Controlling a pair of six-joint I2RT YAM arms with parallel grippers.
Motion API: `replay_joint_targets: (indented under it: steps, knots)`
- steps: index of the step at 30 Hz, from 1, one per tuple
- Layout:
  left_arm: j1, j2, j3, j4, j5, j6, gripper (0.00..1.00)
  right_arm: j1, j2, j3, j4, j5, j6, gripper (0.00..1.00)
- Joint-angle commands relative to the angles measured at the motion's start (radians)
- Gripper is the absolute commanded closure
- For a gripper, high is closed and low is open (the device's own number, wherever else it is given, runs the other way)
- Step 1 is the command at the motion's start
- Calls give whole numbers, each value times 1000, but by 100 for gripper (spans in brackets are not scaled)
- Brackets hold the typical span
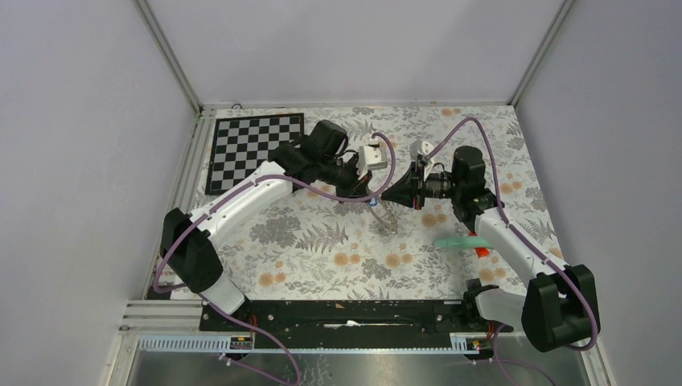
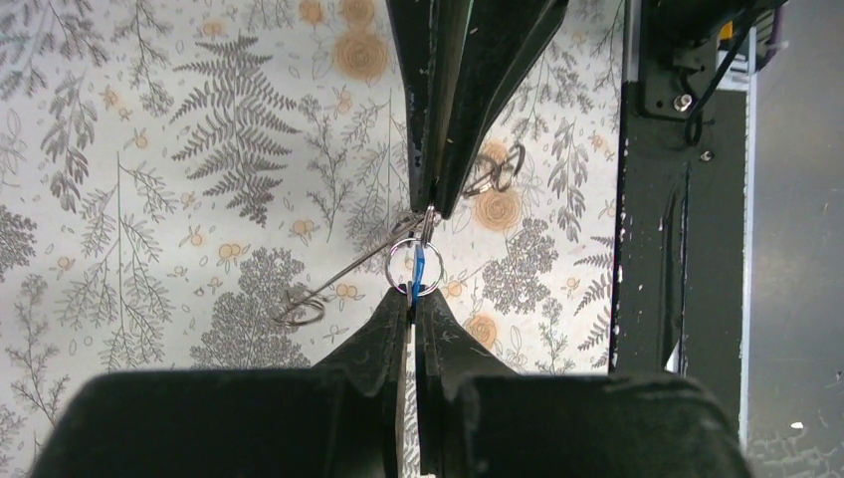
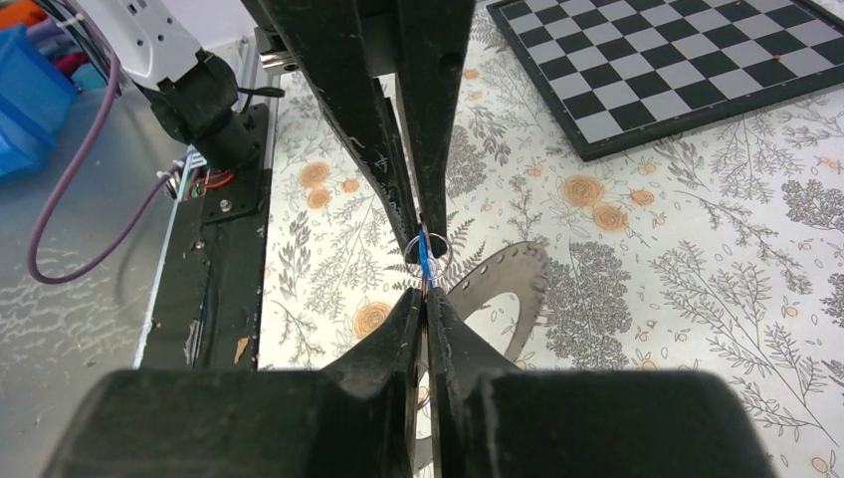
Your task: Put the keys on the keyring
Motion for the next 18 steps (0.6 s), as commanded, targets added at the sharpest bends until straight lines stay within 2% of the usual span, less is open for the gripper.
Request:
replay_joint_targets:
  steps: [1, 6, 10, 18]
  knots:
    - [0, 7, -7, -64, -92, 56, 100, 2, -20, 11, -58, 17, -90, 88]
    - [-1, -22, -91, -64, -118, 75, 100, 3, 0, -62, 56, -19, 5, 83]
    - [-1, -46, -147, -64, -138, 81, 100, 3, 8, -68, 62, -34, 19, 73]
    - [-1, -59, -166, -187, -204, 114, 100, -1, -33, 11, -236, 38, -159, 68]
